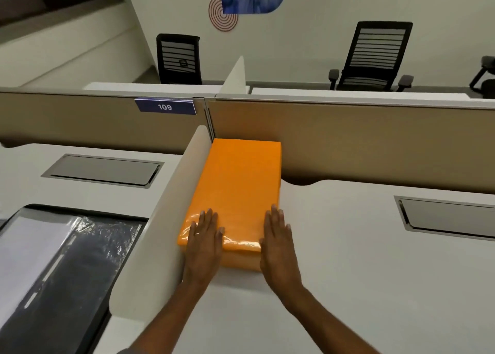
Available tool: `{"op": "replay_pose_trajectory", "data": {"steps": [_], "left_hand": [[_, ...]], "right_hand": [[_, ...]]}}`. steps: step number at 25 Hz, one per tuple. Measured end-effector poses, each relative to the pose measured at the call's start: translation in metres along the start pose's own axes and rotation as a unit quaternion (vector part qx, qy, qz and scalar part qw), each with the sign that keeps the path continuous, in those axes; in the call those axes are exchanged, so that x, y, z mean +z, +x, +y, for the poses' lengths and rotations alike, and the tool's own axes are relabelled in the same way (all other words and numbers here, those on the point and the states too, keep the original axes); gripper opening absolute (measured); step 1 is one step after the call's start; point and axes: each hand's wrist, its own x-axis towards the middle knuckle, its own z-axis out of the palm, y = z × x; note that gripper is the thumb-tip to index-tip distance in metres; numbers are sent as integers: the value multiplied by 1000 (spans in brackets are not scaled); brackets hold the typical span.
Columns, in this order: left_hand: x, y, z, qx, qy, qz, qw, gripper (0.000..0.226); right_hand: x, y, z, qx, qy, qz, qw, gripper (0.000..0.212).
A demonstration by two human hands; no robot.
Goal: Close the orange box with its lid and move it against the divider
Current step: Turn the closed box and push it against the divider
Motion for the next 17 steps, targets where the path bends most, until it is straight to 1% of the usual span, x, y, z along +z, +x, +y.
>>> {"op": "replay_pose_trajectory", "data": {"steps": [1, 3, 5, 7, 8, 11, 13, 14, 16, 17], "left_hand": [[5, -1, 1, 7, 29, 1, 1000, 49], [12, -3, -1, 37, 91, 9, 995, 49], [12, 4, -8, 44, 144, 7, 989, 51], [14, 13, -13, 19, 182, -7, 983, 54], [14, 17, -13, 2, 188, -20, 982, 55], [13, 20, -18, -7, 214, -48, 976, 58], [10, 21, -17, -9, 214, -81, 973, 66], [5, 19, -13, -2, 216, -88, 972, 71], [-4, 19, -7, 4, 209, -77, 975, 77], [-9, 17, -1, 11, 202, -60, 977, 76]], "right_hand": [[6, 1, -6, -58, -41, 6, 997, 62], [23, 6, -9, -106, -82, -10, 991, 64], [35, 14, -3, -117, -117, -34, 986, 70], [43, 21, 1, -129, -139, -46, 981, 72], [45, 24, 1, -129, -137, -49, 981, 72], [48, 27, 0, -137, -140, -42, 980, 72], [44, 27, -1, -129, -134, -52, 981, 72], [34, 26, -7, -128, -125, -77, 981, 72], [19, 26, -8, -132, -105, -86, 982, 72], [13, 23, 0, -132, -99, -63, 984, 71]]}}
